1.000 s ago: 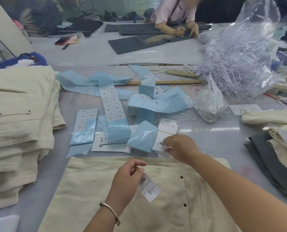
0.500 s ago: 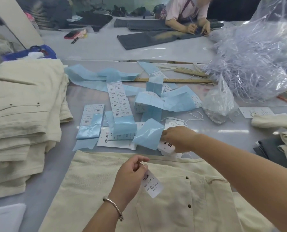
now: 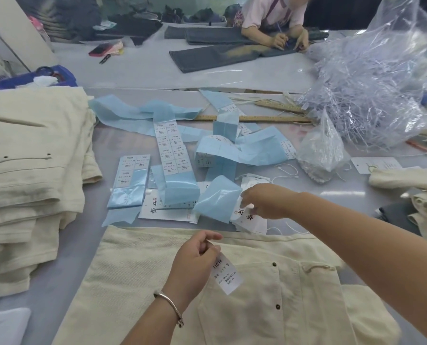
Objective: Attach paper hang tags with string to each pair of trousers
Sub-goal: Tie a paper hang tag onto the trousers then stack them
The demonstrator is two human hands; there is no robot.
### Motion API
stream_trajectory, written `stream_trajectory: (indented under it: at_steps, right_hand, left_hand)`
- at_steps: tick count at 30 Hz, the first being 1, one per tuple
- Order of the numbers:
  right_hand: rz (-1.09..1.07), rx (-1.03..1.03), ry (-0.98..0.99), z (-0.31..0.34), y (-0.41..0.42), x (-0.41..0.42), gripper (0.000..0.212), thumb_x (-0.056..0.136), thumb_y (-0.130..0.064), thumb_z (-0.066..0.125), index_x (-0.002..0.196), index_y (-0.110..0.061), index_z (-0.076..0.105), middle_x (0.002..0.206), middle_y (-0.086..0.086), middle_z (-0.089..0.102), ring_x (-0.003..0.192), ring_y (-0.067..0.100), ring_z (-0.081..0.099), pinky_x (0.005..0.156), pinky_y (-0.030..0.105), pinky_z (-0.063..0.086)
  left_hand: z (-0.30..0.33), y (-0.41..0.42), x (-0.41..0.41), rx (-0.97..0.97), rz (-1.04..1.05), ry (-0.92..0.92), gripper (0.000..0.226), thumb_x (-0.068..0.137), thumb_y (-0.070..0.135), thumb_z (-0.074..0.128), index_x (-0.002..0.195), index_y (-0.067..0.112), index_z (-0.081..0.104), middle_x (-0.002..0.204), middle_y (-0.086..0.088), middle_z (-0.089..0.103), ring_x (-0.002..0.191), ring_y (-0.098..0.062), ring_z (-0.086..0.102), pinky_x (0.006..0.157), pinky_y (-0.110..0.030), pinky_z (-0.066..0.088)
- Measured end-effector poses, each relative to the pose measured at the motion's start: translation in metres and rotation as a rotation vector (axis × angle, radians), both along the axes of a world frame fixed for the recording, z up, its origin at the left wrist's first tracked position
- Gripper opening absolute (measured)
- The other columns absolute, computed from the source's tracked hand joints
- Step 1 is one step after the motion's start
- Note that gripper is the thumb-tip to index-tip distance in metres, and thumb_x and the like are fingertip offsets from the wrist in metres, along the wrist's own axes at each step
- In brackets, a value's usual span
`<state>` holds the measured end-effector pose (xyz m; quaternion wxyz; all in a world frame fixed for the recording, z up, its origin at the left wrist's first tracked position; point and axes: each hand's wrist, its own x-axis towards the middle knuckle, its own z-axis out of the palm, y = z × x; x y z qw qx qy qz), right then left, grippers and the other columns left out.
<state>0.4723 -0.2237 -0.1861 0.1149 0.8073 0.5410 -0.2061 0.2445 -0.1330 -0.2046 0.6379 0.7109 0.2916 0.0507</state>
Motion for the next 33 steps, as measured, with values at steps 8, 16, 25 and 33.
stream_trajectory:
  at_steps: [8, 16, 25, 33]
  right_hand:
    - [-0.453, 0.576, -0.058, -0.020, -0.024, -0.016, 0.011, 0.094, -0.019, 0.053, 0.090, -0.015, 0.062, 0.084, 0.003, 0.065, 0.083, 0.030, 0.058, 0.068, 0.035, 0.041]
    - [-1.360, 1.360, 1.060, -0.004, -0.034, -0.016, 0.007, 0.093, -0.004, 0.058, 0.087, -0.005, 0.061, 0.082, 0.012, 0.070, 0.075, 0.025, 0.068, 0.073, 0.037, 0.059]
    - [-1.078, 1.311, -0.140, 0.017, -0.082, -0.074, 0.025, 0.086, -0.019, 0.071, 0.068, -0.008, 0.058, 0.052, 0.002, 0.063, 0.048, 0.024, 0.062, 0.054, 0.038, 0.051]
    - [-0.948, 1.290, -0.527, 0.049, -0.083, -0.131, 0.025, 0.070, -0.006, 0.074, 0.056, -0.009, 0.054, 0.044, 0.004, 0.053, 0.037, 0.032, 0.045, 0.047, 0.022, 0.032]
  left_hand:
    - [0.002, -0.006, 0.033, 0.106, -0.274, 0.066, 0.024, 0.095, 0.015, 0.052, 0.107, 0.033, 0.064, 0.053, 0.012, 0.054, 0.049, 0.004, 0.052, 0.052, -0.008, 0.042]
    - [-0.013, -0.002, 0.101, 0.230, -0.484, 0.370, 0.049, 0.098, 0.035, 0.046, 0.146, 0.036, 0.037, 0.140, -0.006, 0.053, 0.120, -0.026, 0.056, 0.095, -0.024, 0.043]
    - [0.034, -0.010, 0.051, 0.384, -0.315, -0.026, 0.026, 0.096, 0.032, 0.051, 0.072, 0.025, 0.059, 0.045, 0.008, 0.056, 0.042, -0.001, 0.052, 0.051, -0.020, 0.045]
    - [0.096, -0.035, 0.011, 1.054, -0.492, 0.179, 0.055, 0.082, 0.074, 0.044, 0.064, 0.022, 0.041, 0.064, 0.009, 0.049, 0.060, -0.008, 0.044, 0.051, -0.027, 0.029]
